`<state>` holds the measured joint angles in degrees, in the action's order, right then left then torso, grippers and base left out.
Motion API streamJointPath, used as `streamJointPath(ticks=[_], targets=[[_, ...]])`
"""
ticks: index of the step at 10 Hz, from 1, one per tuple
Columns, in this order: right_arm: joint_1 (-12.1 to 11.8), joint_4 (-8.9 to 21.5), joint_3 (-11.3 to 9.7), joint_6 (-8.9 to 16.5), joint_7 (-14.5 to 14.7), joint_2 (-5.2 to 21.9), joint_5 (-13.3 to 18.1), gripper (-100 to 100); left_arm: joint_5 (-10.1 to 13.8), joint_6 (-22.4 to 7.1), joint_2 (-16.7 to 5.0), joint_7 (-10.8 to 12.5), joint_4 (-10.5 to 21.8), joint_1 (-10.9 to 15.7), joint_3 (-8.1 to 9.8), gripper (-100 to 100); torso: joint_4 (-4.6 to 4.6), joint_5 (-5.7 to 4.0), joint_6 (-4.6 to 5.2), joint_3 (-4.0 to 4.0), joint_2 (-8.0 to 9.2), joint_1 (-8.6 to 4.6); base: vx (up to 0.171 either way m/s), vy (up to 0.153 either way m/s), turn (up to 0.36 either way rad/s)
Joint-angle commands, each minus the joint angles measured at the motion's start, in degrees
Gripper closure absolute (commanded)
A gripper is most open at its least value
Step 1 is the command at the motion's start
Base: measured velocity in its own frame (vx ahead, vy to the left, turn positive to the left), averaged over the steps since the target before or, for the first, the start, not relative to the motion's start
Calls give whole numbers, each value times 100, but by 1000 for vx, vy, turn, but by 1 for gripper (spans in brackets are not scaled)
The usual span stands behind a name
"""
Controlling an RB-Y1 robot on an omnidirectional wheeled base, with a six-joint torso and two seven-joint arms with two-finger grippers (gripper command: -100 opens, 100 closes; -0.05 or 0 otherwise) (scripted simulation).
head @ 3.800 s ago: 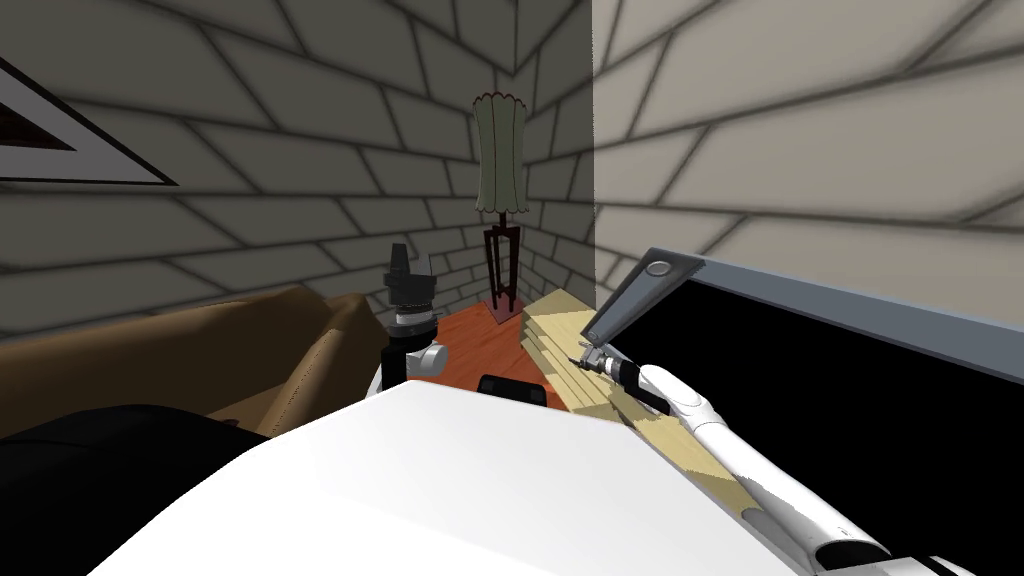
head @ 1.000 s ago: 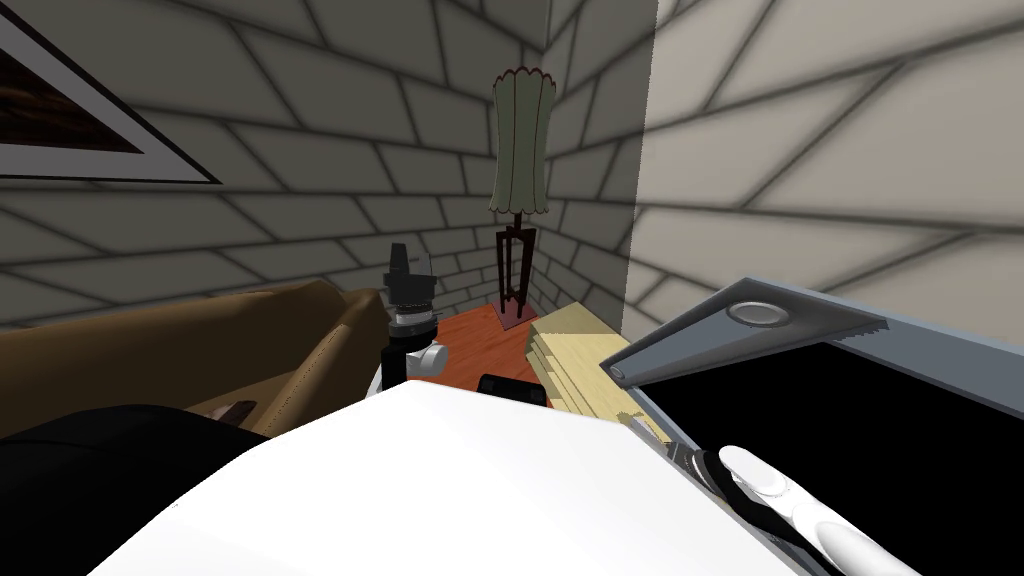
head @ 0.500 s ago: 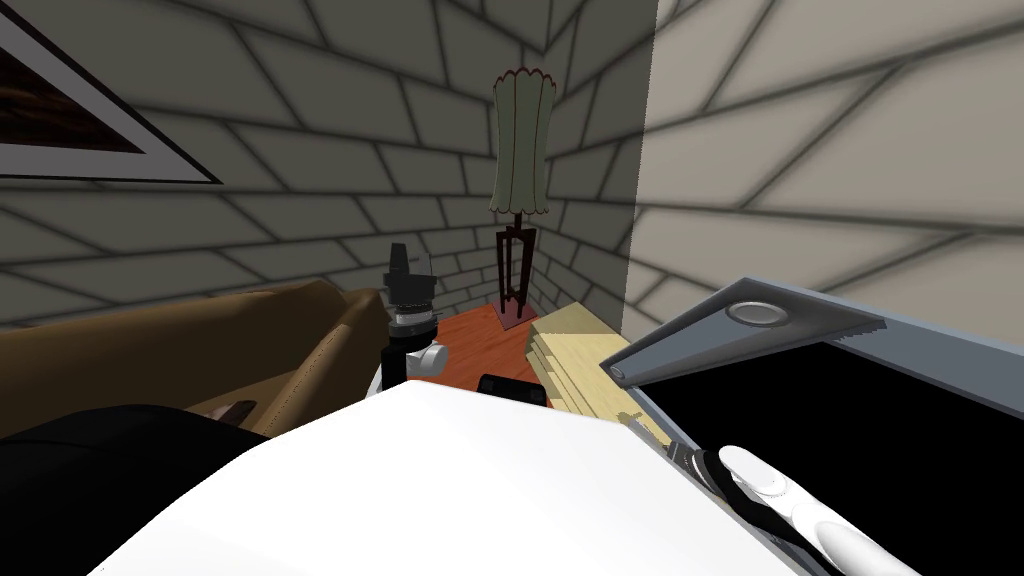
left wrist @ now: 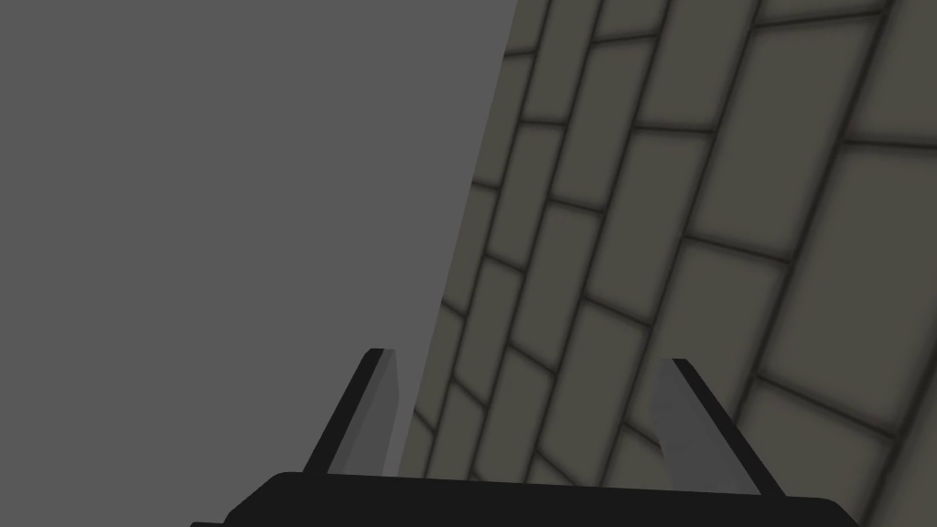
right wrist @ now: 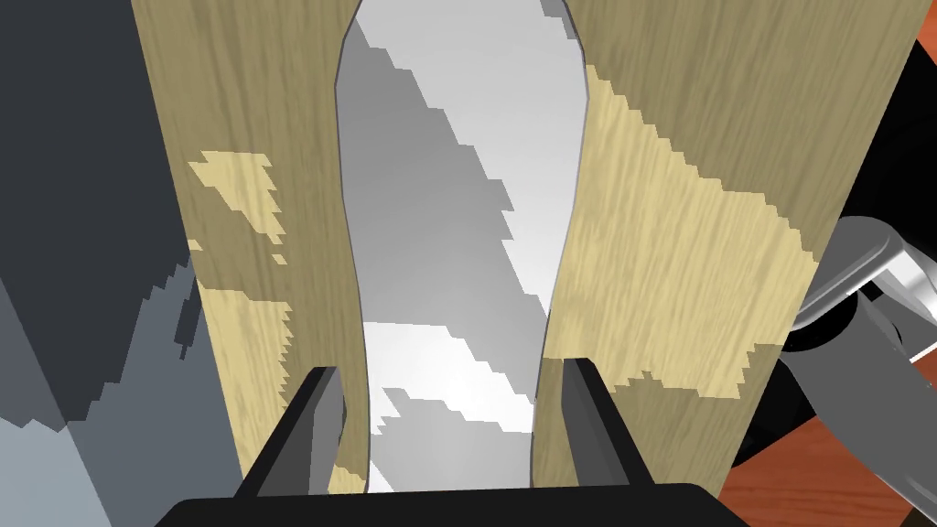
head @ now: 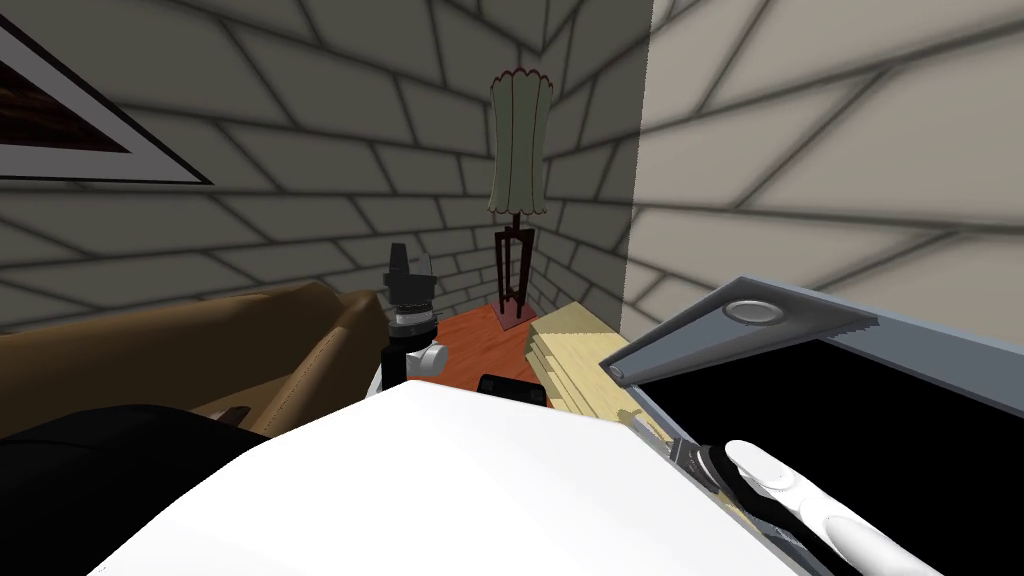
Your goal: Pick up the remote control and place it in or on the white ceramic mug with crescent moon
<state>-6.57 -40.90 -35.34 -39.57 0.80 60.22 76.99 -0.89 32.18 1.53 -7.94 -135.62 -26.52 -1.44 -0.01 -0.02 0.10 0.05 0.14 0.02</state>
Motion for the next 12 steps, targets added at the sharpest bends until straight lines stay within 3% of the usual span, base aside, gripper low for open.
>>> streamJointPath(ticks=[1,2,3,4,10,12], targets=[[4,-144,29,-111,-81,171,14,100,0,0,0,0,0,0,0,0,0,0,0,0,0,0,9,12,-44],[-48,-202,-2,-31,-117,146,28,100,0,0,0,0,0,0,0,0,1,3,0,1,0,2,0,0,0],[-52,-228,-2,-38,-147,166,33,0,0,0,0,0,0,0,0,0,1,-2,1,1,2,0,0,0,0],[-10,-202,75,-59,-142,399,17,100,0,0,0,0,0,0,0,0,1,-2,1,2,4,-2,-52,73,-55],[166,-207,334,-157,-110,1035,-79,100,0,0,0,0,0,1,-1,0,16,20,6,27,40,38,-80,91,-62],[166,-207,334,-157,-110,1035,-79,100,0,0,0,0,0,1,-1,0,18,21,7,32,47,38,-49,37,-23]])
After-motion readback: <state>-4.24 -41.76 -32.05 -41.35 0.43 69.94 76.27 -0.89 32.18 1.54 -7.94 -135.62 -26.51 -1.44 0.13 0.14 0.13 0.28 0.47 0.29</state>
